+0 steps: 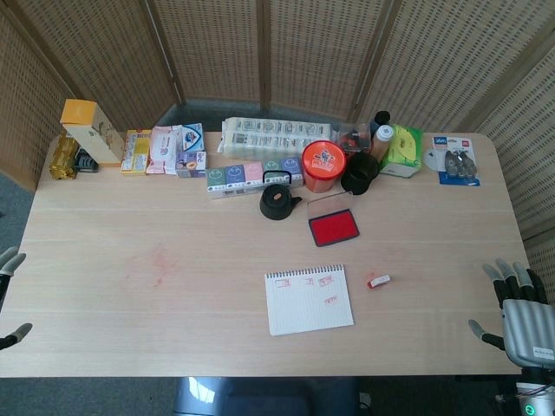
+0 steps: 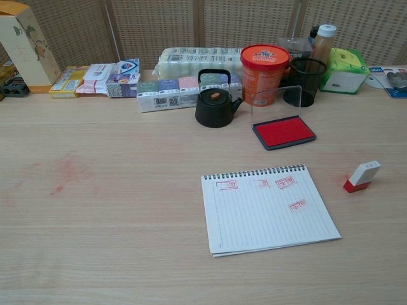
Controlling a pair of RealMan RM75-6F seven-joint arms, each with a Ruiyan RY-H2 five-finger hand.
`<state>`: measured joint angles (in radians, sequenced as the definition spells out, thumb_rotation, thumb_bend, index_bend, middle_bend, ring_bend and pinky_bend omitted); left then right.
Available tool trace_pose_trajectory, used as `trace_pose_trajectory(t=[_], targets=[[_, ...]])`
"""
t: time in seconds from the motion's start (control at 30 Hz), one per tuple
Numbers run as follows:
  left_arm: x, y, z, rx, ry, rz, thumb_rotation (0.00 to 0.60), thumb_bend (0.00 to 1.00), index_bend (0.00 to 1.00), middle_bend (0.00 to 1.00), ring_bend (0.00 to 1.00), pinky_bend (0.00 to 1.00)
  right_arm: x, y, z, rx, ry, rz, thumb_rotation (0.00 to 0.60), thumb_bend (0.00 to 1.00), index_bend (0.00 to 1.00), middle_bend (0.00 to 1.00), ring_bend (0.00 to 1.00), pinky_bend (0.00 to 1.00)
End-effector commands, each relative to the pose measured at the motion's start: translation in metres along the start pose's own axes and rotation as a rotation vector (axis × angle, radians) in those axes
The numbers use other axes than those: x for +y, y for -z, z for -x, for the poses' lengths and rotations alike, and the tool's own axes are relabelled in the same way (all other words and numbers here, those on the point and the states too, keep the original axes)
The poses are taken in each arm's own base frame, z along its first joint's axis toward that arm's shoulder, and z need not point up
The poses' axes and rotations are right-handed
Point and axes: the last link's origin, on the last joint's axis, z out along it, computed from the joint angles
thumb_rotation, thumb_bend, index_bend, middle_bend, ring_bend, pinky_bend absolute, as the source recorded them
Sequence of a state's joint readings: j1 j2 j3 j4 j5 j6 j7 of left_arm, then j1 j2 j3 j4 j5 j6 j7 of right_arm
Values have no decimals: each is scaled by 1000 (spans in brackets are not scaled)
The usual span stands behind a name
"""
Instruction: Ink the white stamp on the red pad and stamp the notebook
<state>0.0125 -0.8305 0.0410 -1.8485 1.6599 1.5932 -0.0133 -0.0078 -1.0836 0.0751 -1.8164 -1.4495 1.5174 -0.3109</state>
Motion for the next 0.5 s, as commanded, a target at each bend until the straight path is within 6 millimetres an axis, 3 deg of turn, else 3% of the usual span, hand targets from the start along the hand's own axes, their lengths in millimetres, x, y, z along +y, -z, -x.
trace_pose_trajectory(t=[0.03,0.2,0.3,0.4,0.43,0.47,0.5], targets=[[0,0,0,0,2,0,600,0,0,0,0,3,0,0,1,-1,-3,-5,542,0,126,13,0,60],[0,1,-1,3,7,3,600,0,0,0,0,3,-8,-4,0,30,-27,-69,543,0,126,83,75,115],[-2,-1,-1,1,10,-7,600,0,0,0,0,3,-14,-11,4,70,-27,-115,543,0,126,257,261,250],[-3,-2,0,-5,11,-13,600,0,0,0,0,3,-18,-18,7,94,-19,-148,544,2,133,598,610,536],[-3,-4,1,-9,10,-16,600,0,0,0,0,3,-22,-24,12,90,-13,-175,544,5,141,721,740,676],[-3,-5,1,-11,9,-18,600,0,0,0,0,3,-24,-29,15,85,-10,-190,544,9,152,816,842,804],[-3,-5,1,-13,8,-19,600,0,0,0,0,3,-25,-32,17,81,-7,-200,545,12,160,864,891,872]])
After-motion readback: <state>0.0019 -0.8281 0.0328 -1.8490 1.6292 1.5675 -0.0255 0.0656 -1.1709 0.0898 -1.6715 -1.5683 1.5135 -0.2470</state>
